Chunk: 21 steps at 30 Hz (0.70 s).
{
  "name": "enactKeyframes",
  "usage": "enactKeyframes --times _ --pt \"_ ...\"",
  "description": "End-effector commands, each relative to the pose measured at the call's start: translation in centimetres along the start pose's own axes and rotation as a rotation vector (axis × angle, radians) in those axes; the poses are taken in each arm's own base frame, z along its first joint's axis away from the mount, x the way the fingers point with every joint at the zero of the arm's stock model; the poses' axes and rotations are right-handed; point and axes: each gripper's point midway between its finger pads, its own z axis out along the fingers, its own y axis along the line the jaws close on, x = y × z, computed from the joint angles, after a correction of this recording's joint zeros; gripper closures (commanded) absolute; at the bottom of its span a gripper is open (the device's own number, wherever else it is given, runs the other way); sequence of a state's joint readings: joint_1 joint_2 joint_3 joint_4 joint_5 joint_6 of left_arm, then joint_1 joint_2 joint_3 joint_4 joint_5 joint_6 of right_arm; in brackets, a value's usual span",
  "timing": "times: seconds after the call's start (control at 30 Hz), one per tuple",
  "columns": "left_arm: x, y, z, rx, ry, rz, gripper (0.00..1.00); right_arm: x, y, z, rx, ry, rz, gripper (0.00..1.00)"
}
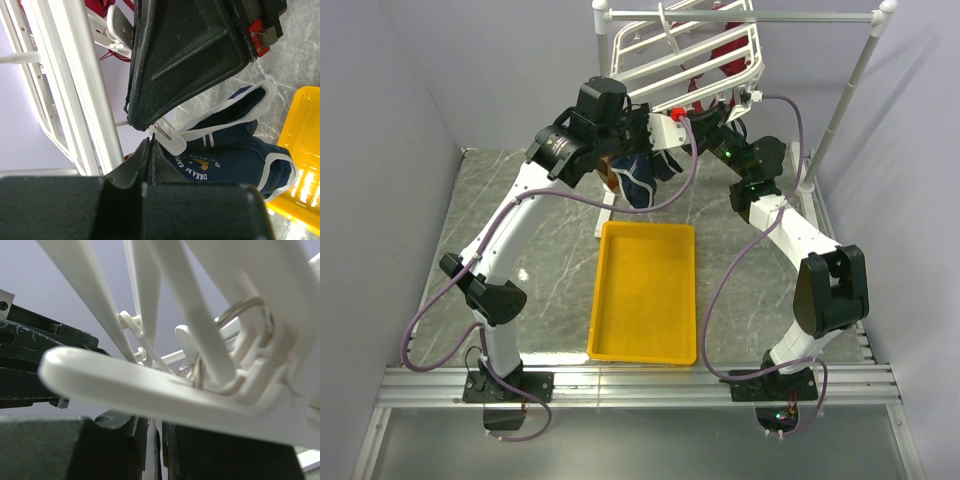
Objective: Clip the underwear to the hanger
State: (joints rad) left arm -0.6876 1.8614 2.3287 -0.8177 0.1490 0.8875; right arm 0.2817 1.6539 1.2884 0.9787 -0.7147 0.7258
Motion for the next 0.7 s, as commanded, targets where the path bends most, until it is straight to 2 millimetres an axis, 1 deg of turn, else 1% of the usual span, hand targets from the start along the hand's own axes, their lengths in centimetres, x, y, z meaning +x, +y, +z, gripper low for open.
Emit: enactKeyframes --times 0.0,0.13,0.3,0.43,0.47,0.5,0.53,0.57,0.6,0.67 --pt "-4.24 1.05 -2.81 -0.018 -0.139 -0.013 1.00 0.36 -0.93 0.24 0.030 -0.007 -0.069 1.00" --pt "-4.55 1.41 -3.09 -0.026 -0.148 -0.012 1.00 0.59 -0.96 0.15 0.025 0.002 -0.070 1.00" --pt "-4.68 1.31 -3.30 -0.022 -0.150 -0.013 1.00 1.04 -0.96 -0.08 0.027 0.019 -0.087 1.00" --pt "-4.65 1.20 -3.37 -0.017 -0.150 -0.008 1.00 0.88 -1.04 -0.05 0.033 0.019 -0.085 1.00" --pt "-4.64 1.21 -3.41 -0.018 -0.148 -0.008 1.00 0.97 -1.21 -0.08 0.041 0.026 -0.076 0.98" --pt "-4.51 1.07 -3.34 -0.013 -0.145 -0.009 1.00 0.81 -1.19 0.07 0.039 0.026 -0.076 0.94" --pt "-4.44 1.10 -3.36 -0.014 -0.144 -0.008 1.00 0.83 -1.11 0.13 0.037 0.029 -0.074 0.84" --pt "-4.51 1.15 -3.43 -0.018 -0.144 -0.004 1.00 0.84 -1.15 0.10 0.038 0.032 -0.071 0.78" --pt "-4.42 1.06 -3.37 -0.015 -0.142 -0.005 1.00 0.72 -0.92 0.16 0.033 0.031 -0.070 0.66" --pt "-4.41 1.11 -3.37 -0.018 -0.142 0.000 1.00 0.78 -0.90 0.13 0.034 0.034 -0.064 0.58"
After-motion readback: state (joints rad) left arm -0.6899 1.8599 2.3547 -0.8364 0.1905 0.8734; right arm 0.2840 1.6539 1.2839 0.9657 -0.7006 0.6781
